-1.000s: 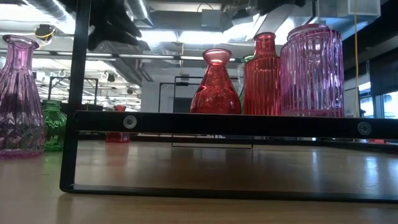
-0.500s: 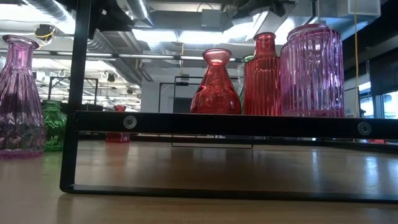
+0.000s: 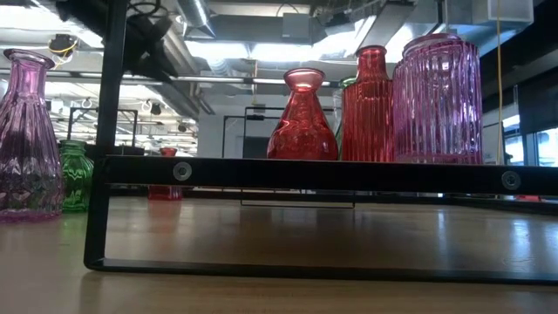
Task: Sort vases onto shelf
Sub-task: Put the red vase aligned with the other red vases on the shelf
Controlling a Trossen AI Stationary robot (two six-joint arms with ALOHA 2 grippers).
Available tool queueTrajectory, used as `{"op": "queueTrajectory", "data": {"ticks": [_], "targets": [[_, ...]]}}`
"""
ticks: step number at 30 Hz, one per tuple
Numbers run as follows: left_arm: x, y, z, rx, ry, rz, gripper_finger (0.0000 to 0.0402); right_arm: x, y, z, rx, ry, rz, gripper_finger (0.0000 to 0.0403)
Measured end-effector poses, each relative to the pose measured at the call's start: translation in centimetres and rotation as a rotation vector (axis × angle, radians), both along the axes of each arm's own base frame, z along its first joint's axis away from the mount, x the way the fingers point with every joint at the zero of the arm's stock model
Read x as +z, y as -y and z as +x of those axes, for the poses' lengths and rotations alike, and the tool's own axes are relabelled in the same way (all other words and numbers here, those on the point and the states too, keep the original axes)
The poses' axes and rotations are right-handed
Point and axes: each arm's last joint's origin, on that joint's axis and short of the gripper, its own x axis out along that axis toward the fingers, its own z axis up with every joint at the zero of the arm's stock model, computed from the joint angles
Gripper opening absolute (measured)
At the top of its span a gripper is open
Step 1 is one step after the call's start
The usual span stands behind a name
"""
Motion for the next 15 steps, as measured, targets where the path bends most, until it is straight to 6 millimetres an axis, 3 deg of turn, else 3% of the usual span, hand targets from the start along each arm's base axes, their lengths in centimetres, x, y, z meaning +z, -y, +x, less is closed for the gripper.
{"op": "queueTrajectory", "data": {"ticks": [7, 15], "targets": [[2.5, -4.2, 0.8, -0.012, -0.241, -0.084, 0.0137, -0.3, -2.1, -0.3, 0.033, -0.053, -0.013, 0.0085], [-2.7, -8.4, 2.3, -0.135, -0.444, -0.616, 0.0222, -0.3, -2.5, -0.3, 0.014, -0.062, -0.03, 0.0085]]}}
